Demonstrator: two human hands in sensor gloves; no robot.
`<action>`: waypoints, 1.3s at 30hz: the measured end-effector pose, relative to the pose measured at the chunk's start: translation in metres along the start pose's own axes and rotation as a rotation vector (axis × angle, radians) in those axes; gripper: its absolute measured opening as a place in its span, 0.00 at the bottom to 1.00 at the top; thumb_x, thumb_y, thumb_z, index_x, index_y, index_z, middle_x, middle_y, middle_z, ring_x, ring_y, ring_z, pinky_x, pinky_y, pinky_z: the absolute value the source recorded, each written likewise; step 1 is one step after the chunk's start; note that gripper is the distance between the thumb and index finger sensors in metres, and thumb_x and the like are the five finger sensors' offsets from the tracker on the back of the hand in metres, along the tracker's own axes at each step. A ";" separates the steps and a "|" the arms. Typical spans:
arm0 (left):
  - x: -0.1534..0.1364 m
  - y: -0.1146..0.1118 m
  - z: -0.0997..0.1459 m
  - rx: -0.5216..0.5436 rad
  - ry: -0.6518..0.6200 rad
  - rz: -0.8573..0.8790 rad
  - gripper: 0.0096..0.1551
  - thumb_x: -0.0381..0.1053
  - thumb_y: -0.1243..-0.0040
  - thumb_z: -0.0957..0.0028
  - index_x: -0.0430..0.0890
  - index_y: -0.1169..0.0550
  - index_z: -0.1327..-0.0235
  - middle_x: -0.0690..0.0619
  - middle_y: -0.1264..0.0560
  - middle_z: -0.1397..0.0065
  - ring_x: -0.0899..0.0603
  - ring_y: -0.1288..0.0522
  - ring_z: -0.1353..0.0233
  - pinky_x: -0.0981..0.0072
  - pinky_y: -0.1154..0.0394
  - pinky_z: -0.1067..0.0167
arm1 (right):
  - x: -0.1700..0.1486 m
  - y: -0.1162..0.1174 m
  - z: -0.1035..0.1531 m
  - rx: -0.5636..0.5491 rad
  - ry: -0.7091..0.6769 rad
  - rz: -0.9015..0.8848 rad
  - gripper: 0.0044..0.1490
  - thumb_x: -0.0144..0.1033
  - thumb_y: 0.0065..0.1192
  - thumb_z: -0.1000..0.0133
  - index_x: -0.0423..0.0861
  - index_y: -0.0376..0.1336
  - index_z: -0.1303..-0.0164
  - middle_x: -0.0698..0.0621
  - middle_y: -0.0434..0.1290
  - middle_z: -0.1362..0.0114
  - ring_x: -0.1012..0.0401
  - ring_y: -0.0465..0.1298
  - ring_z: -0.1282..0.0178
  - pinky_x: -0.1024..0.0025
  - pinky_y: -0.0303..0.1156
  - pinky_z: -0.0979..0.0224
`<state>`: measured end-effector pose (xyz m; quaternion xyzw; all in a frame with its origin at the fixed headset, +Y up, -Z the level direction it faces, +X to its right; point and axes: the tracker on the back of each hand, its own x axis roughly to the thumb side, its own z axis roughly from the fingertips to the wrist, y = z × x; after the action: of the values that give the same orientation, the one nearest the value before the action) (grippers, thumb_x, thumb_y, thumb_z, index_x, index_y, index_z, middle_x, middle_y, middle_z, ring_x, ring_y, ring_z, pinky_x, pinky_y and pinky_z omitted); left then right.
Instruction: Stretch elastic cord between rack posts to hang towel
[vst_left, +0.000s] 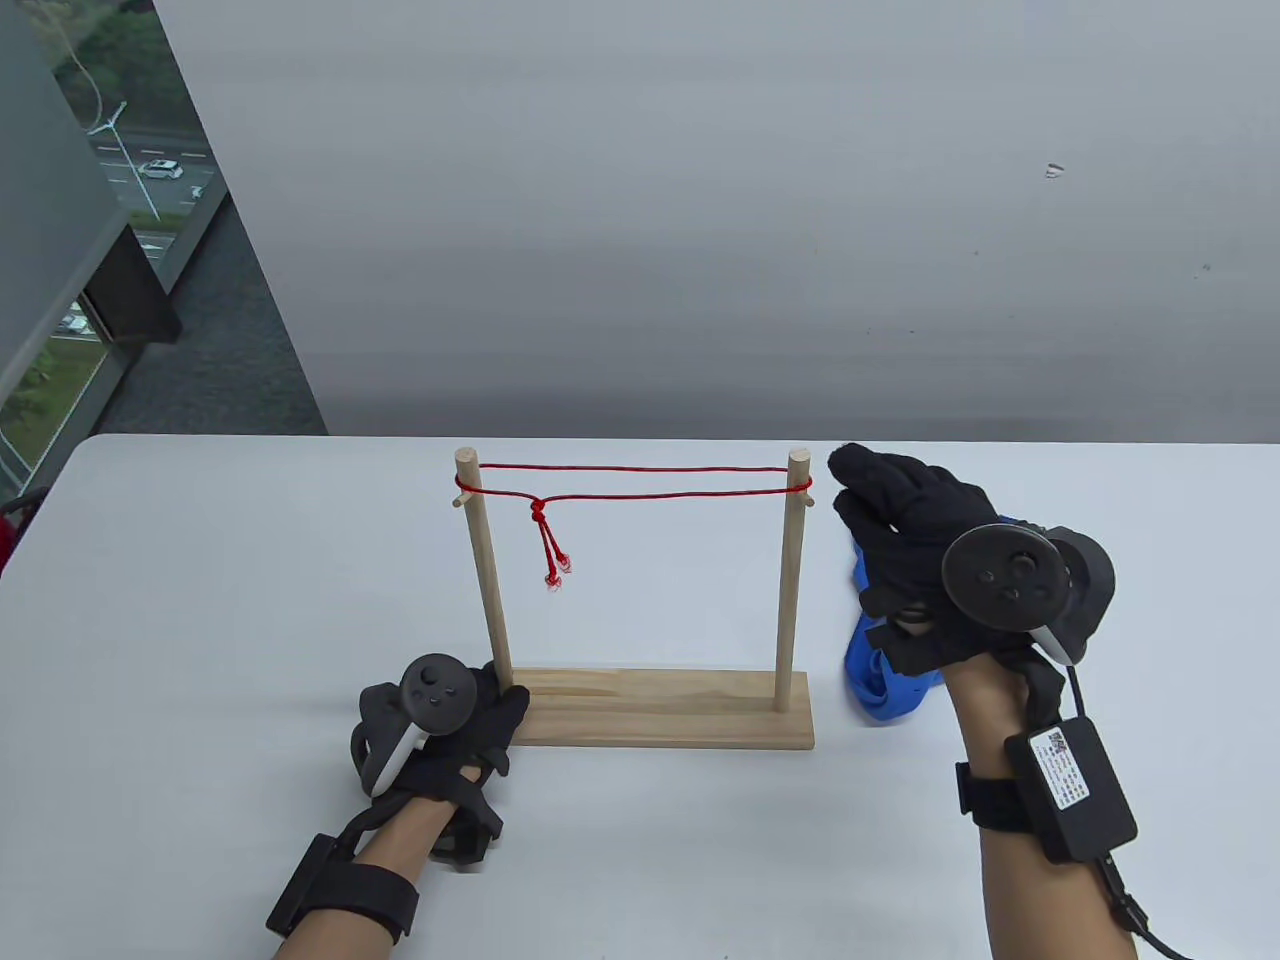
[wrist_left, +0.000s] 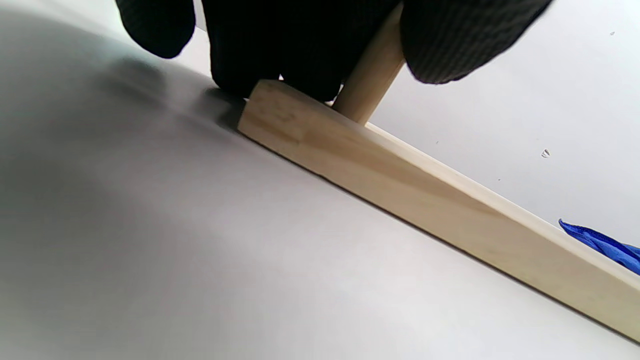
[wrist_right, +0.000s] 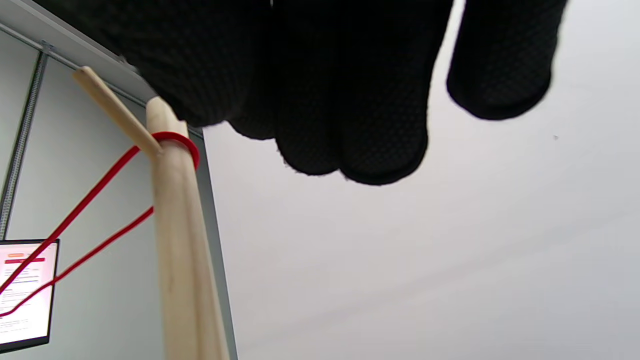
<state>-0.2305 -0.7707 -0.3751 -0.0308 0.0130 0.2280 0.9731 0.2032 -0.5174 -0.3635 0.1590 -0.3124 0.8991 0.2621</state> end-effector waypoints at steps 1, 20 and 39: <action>0.000 0.000 0.000 -0.003 -0.002 0.004 0.30 0.66 0.35 0.49 0.54 0.21 0.37 0.56 0.20 0.34 0.40 0.21 0.30 0.41 0.29 0.31 | -0.003 0.000 0.003 0.010 0.023 -0.001 0.30 0.45 0.66 0.50 0.49 0.68 0.38 0.45 0.78 0.38 0.49 0.82 0.44 0.40 0.71 0.38; -0.005 0.045 0.022 0.023 -0.109 0.013 0.46 0.76 0.38 0.56 0.50 0.25 0.30 0.48 0.24 0.27 0.33 0.25 0.27 0.37 0.31 0.32 | -0.083 0.020 0.053 0.233 0.417 0.092 0.44 0.56 0.60 0.47 0.46 0.55 0.26 0.39 0.65 0.26 0.41 0.70 0.29 0.29 0.61 0.34; -0.024 0.072 0.053 0.084 -0.105 0.009 0.53 0.83 0.45 0.57 0.52 0.28 0.26 0.46 0.30 0.20 0.31 0.32 0.21 0.31 0.38 0.28 | -0.176 0.114 0.062 0.623 0.778 0.323 0.55 0.62 0.63 0.50 0.46 0.44 0.22 0.38 0.51 0.20 0.40 0.63 0.25 0.33 0.62 0.34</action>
<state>-0.2835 -0.7133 -0.3251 0.0224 -0.0284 0.2331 0.9718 0.2881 -0.6987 -0.4507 -0.1663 0.0699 0.9710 0.1569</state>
